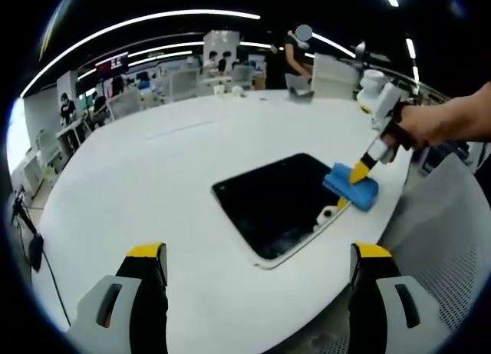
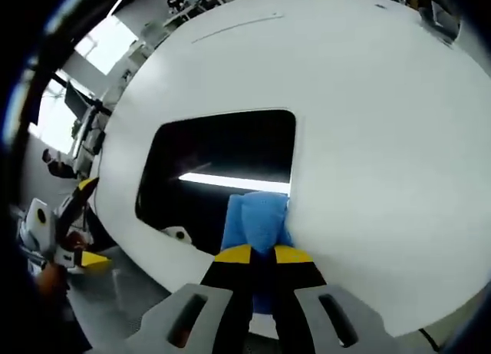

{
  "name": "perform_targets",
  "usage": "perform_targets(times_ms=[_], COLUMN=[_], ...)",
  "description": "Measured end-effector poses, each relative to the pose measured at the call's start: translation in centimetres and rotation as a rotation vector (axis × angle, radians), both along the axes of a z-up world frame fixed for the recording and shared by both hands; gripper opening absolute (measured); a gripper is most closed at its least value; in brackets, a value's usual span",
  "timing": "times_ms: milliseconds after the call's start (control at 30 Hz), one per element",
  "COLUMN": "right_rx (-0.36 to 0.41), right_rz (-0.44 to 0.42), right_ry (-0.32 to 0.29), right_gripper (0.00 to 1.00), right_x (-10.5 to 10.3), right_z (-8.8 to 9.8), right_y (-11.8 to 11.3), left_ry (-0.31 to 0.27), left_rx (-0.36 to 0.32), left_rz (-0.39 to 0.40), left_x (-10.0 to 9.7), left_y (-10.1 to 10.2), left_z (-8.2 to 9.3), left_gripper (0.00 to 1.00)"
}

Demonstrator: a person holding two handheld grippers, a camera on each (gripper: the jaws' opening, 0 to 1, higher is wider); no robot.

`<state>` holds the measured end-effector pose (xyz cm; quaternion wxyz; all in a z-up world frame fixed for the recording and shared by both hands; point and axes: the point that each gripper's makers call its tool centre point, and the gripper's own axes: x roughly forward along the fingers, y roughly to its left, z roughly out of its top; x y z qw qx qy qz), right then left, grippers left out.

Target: Wipe the mirror surface with the cleaning cloth until all visible marks leave the cleaned area.

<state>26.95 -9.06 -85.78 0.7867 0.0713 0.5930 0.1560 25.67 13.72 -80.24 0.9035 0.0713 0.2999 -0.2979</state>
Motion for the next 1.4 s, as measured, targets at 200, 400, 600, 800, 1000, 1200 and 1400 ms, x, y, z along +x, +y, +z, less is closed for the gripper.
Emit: perform_targets(times_ms=[200, 400, 600, 800, 1000, 1200, 1400], right_rx=[0.003, -0.002, -0.004, -0.005, -0.007, -0.003, 0.000], right_rz=[0.005, 0.010, 0.005, 0.009, 0.019, 0.015, 0.020], right_ry=[0.015, 0.012, 0.019, 0.022, 0.017, 0.019, 0.014], right_gripper=[0.03, 0.03, 0.03, 0.03, 0.03, 0.03, 0.03], right_x=[-0.2, -0.2, -0.3, -0.2, -0.1, 0.0, 0.2], right_z=[-0.1, -0.1, 0.0, 0.0, 0.0, -0.1, -0.2], right_y=[0.1, 0.1, 0.1, 0.5, 1.0, 1.0, 1.4], left_ry=[0.001, -0.007, 0.006, 0.001, 0.001, -0.001, -0.003], left_rx=[-0.001, 0.000, -0.007, 0.000, 0.006, 0.017, 0.019], left_rz=[0.000, -0.009, -0.003, -0.010, -0.009, -0.021, -0.023], left_x=[0.0, 0.1, 0.0, 0.0, 0.0, 0.0, -0.1], left_y=[0.0, -0.1, -0.1, -0.1, 0.0, -0.1, -0.2], left_z=[0.0, 0.1, 0.0, -0.1, -0.1, -0.1, -0.1], left_gripper=[1.00, 1.00, 1.00, 1.00, 1.00, 1.00, 1.00])
